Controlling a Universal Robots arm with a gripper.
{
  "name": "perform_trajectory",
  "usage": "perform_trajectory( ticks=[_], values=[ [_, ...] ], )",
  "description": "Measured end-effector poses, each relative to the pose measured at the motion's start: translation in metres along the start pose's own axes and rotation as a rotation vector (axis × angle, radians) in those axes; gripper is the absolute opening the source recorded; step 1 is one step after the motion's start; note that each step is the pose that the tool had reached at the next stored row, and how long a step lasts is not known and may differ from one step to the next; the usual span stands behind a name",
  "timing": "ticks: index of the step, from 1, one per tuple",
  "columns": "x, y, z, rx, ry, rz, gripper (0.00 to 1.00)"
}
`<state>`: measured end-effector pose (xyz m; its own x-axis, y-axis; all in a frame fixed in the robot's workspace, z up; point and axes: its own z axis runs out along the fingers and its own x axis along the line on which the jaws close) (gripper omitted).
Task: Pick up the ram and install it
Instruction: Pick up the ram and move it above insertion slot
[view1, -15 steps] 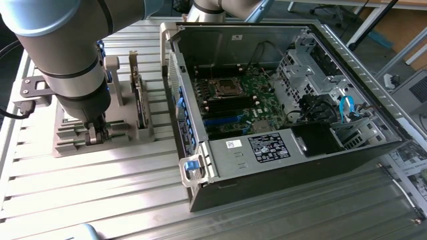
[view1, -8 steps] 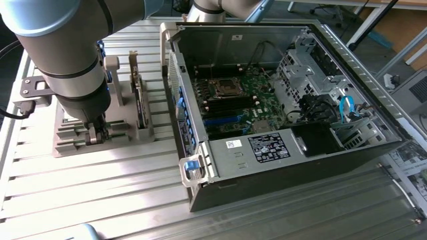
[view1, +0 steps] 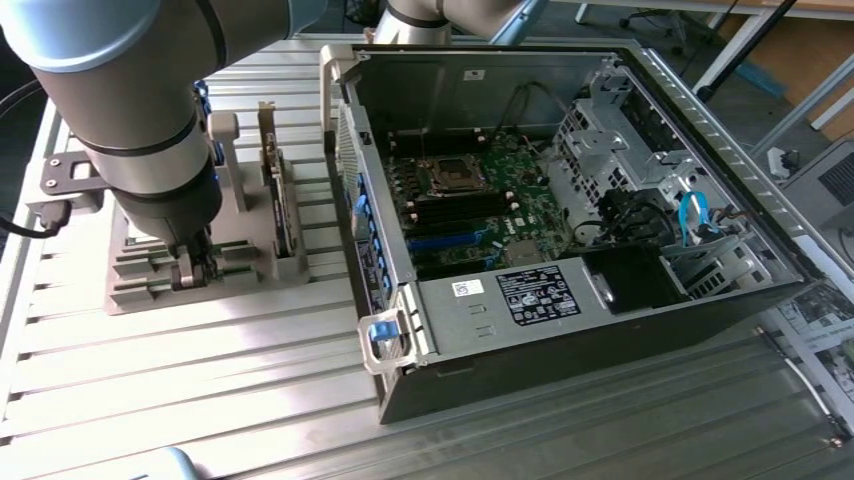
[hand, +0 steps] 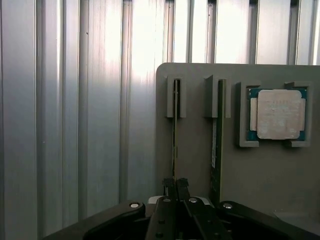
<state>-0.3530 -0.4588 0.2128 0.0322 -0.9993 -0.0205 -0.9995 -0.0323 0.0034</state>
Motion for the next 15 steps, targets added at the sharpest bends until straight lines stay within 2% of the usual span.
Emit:
perform_trajectory(
  ticks=[6,15],
  values=[
    [0.0,-0.0012,-0.0051,-0.0001,0.0001,0.0,0.12],
    [0.0,-0.0038,-0.0193,0.0,0.0,0.0,0.12]
  ],
)
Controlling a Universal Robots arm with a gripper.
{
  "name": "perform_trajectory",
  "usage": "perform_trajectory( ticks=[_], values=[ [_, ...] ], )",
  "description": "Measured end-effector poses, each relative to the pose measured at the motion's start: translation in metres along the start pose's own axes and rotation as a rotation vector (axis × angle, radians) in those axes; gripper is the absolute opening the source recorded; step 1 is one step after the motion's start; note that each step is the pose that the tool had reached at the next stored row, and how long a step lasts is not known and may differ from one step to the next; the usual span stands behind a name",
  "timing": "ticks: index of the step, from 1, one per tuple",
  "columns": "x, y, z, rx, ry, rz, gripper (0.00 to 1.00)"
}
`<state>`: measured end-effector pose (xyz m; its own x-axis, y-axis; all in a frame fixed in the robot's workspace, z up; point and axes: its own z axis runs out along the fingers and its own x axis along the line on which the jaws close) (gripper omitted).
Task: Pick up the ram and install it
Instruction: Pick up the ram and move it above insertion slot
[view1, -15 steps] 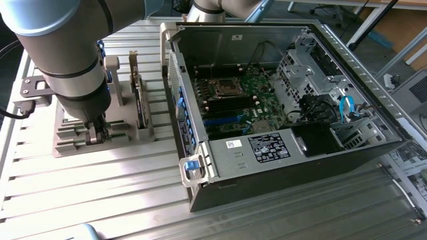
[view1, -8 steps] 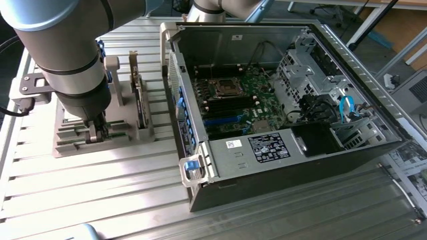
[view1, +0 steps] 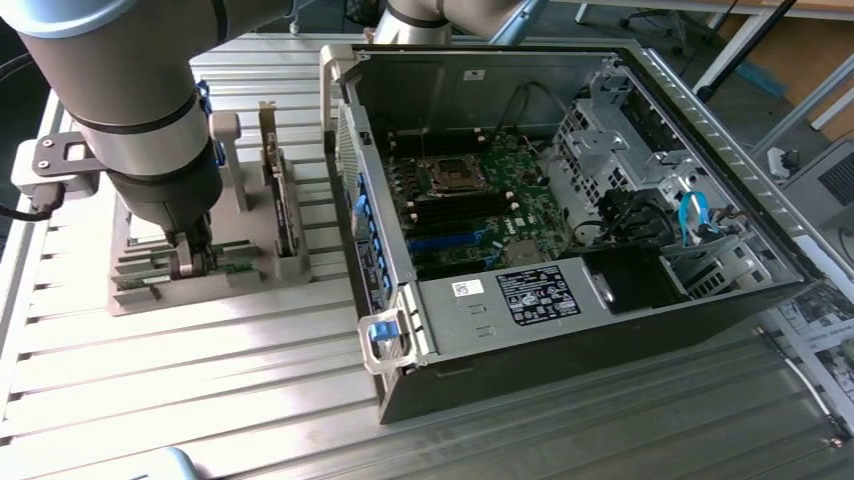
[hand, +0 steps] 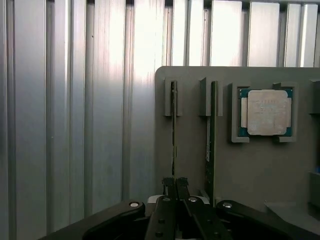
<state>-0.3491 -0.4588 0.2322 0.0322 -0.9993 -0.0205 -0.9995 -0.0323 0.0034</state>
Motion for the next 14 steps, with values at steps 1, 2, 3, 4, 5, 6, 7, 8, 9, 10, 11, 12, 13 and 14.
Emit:
perform_trajectory(
  ticks=[1,2,3,4,5,6,7,8,9,10,11,12,13,14],
  values=[
    [0.0,-0.0003,-0.0015,0.0,0.0,0.0,0.12],
    [0.0,-0.0006,-0.0033,0.0001,0.0,0.0,0.12],
    [0.0,-0.0009,-0.0048,0.0,0.0,0.0,0.12],
    [0.0,-0.0012,-0.0066,0.0,0.0,0.0,0.12],
    [0.0,-0.0015,-0.0086,-0.0001,0.0,0.0,0.12],
    [0.0,-0.0019,-0.0106,-0.0001,0.0,0.0,0.12],
    [0.0,-0.0022,-0.0125,0.0,-0.0001,0.0,0.12],
    [0.0,-0.0025,-0.0147,0.0,0.0,0.0,0.12],
    [0.0,-0.0028,-0.0166,0.0,0.0001,0.0,0.12],
    [0.0,-0.0032,-0.0189,0.0,0.0001,0.0,0.12],
    [0.0,-0.0035,-0.0208,0.0,0.0,0.0,0.12],
    [0.0,-0.0041,-0.0227,-0.0001,0.0,0.0,0.12],
    [0.0,-0.0045,-0.0245,0.0,0.0,0.0,0.12],
    [0.0,-0.0049,-0.0263,0.0,-0.0001,0.0,0.12]
  ],
)
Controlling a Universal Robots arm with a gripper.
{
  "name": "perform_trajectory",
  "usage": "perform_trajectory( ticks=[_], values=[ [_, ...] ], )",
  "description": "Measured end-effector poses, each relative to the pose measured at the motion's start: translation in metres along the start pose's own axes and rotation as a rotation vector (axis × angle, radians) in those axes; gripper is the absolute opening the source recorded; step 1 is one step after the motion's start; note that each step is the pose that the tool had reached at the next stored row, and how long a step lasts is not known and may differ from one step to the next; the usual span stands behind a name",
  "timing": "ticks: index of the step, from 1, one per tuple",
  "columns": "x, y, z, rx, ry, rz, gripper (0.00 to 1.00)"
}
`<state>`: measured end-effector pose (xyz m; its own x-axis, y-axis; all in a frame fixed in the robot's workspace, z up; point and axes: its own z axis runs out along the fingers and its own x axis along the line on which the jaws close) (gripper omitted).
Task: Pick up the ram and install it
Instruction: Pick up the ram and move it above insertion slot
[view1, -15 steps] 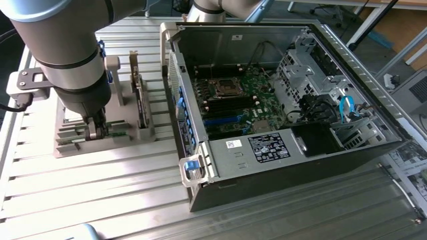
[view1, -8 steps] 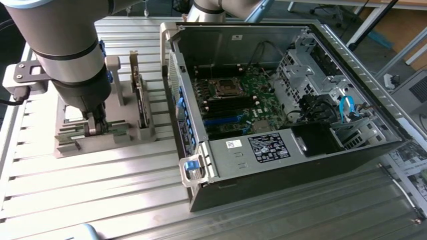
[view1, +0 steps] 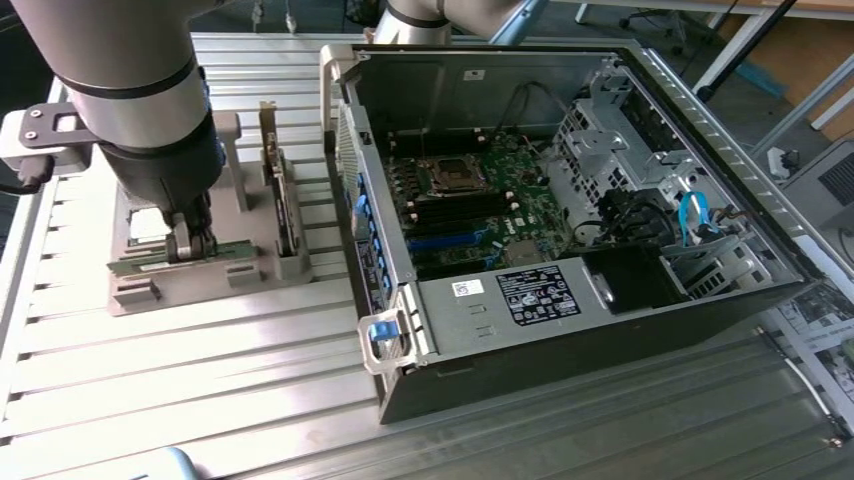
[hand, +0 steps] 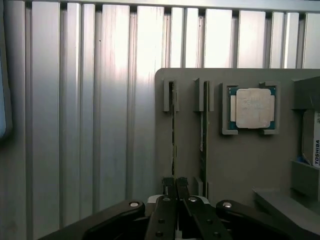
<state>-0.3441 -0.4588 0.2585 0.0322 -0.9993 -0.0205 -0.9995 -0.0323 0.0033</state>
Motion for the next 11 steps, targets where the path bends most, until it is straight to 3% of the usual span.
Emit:
perform_trajectory(
  ticks=[11],
  values=[
    [0.0,-0.0034,-0.0286,0.0,-0.0001,0.0,0.12]
  ],
)
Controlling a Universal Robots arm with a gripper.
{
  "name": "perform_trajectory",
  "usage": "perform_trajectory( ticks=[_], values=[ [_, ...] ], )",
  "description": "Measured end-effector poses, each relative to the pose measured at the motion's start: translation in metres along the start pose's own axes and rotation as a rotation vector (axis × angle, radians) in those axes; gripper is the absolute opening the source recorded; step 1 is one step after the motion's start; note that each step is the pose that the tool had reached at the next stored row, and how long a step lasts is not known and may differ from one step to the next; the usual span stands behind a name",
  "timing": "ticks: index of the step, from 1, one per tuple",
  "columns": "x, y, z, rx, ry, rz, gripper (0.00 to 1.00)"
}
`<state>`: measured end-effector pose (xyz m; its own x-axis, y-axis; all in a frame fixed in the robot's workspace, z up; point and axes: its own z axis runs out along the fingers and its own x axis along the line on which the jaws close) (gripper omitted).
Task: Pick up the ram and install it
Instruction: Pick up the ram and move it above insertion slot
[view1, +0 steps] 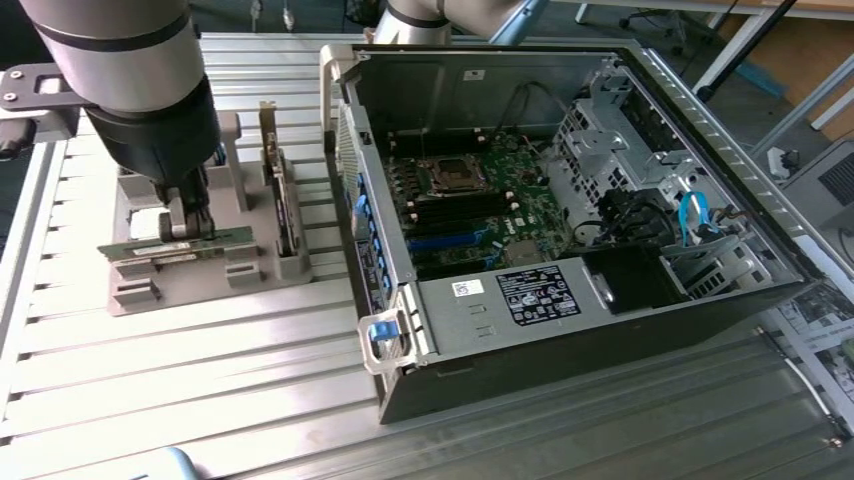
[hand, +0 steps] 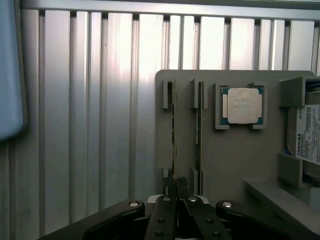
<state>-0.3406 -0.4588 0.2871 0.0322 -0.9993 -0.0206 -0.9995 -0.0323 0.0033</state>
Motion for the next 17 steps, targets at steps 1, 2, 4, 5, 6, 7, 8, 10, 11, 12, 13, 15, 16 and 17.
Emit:
perform_trajectory(
  ticks=[1,2,4,5,6,7,8,10,11,12,13,15,16,17],
  values=[
    [0.0,-0.0002,-0.0027,-0.0001,0.0001,0.0,0.12],
    [0.0,-0.0005,-0.0055,-0.0002,0.0002,0.0,0.12],
    [0.0,-0.0013,-0.0112,-0.0001,0.0001,0.0,0.12],
    [0.0,-0.0016,-0.0136,-0.0001,0.0002,0.0,0.12],
    [0.0,-0.0019,-0.0164,-0.0002,0.0002,0.0,0.12],
    [0.0,-0.0023,-0.0189,-0.0001,0.0001,0.0,0.12],
    [0.0,-0.0027,-0.0216,-0.0001,0.0001,0.0,0.12],
    [0.0,-0.0034,-0.0268,-0.0001,0.0001,0.0,0.12],
    [0.0,-0.004,-0.0304,-0.0002,0.0002,0.0,0.12],
    [-0.001,-0.0043,-0.033,-0.0001,0.0001,0.0,0.12],
    [-0.001,-0.0048,-0.0362,-0.0001,0.0001,0.0,0.12],
    [-0.001,-0.0055,-0.0423,-0.0001,0.0001,0.0,0.12],
    [-0.001,-0.0058,-0.0451,0.0,0.0001,0.0,0.12],
    [-0.001,-0.0061,-0.0477,0.0,0.0001,0.0,0.12]
  ],
)
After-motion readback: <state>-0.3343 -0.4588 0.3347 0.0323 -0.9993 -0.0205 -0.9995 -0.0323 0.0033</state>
